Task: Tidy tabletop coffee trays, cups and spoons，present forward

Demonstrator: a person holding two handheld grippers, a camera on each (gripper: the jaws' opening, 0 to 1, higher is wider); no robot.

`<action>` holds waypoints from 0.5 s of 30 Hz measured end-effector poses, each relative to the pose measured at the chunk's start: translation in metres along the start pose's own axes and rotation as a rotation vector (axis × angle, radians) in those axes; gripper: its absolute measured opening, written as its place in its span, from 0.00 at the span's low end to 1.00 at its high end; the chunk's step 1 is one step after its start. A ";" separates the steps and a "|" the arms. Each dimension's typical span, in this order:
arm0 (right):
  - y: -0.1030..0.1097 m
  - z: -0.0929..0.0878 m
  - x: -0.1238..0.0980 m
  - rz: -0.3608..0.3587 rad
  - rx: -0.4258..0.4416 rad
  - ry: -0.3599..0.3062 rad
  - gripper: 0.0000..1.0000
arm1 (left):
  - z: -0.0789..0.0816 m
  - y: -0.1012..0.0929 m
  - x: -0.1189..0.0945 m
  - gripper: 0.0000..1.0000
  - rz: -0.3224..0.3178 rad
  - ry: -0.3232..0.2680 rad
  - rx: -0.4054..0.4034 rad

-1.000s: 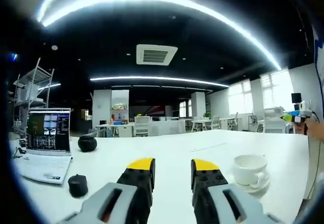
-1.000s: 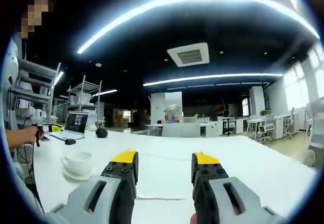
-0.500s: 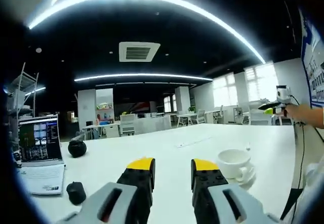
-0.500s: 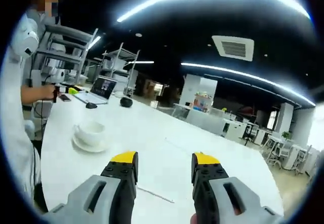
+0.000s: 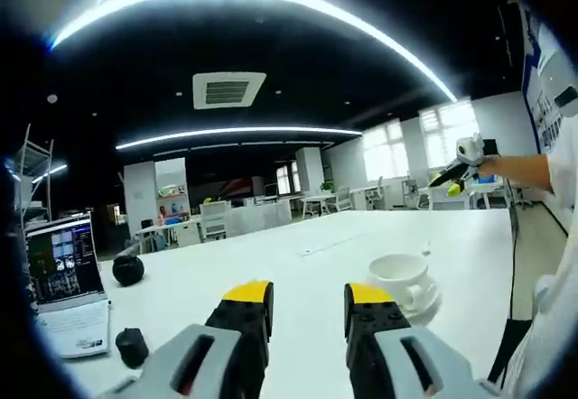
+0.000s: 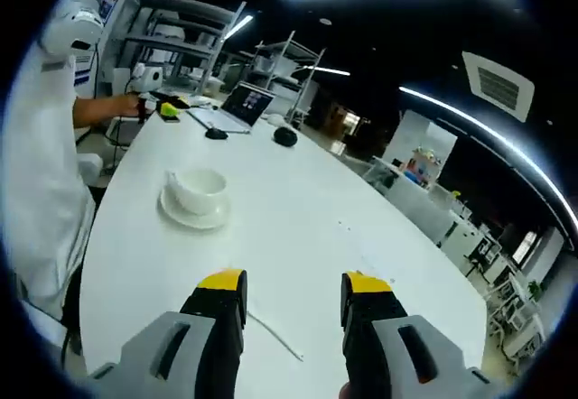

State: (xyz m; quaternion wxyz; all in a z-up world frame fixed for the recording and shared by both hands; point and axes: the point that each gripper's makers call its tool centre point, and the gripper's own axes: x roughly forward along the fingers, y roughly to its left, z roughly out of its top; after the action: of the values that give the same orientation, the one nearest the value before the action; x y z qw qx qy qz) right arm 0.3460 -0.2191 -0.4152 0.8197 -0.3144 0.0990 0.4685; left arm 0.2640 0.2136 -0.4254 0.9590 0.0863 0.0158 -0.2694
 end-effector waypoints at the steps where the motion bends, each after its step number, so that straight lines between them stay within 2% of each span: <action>1: 0.003 -0.001 0.004 0.031 -0.007 0.016 0.43 | -0.001 -0.001 -0.001 0.33 -0.010 0.008 0.003; 3: 0.011 -0.005 0.010 0.103 -0.025 0.054 0.43 | -0.002 -0.004 -0.002 0.33 -0.025 0.016 0.001; 6: 0.016 -0.019 0.018 0.175 -0.045 0.132 0.43 | -0.001 -0.007 -0.005 0.33 -0.044 0.021 -0.007; 9: 0.019 -0.037 0.027 0.236 -0.079 0.224 0.42 | -0.001 -0.008 -0.008 0.33 -0.052 0.031 0.001; 15: 0.021 -0.063 0.039 0.318 -0.105 0.332 0.40 | 0.001 -0.008 -0.011 0.33 -0.055 0.034 0.010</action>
State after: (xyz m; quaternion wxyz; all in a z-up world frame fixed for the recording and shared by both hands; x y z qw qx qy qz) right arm 0.3578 -0.2227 -0.4914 0.6907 -0.4097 0.2561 0.5380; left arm 0.2501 0.2119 -0.4244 0.9504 0.0951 0.0333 -0.2941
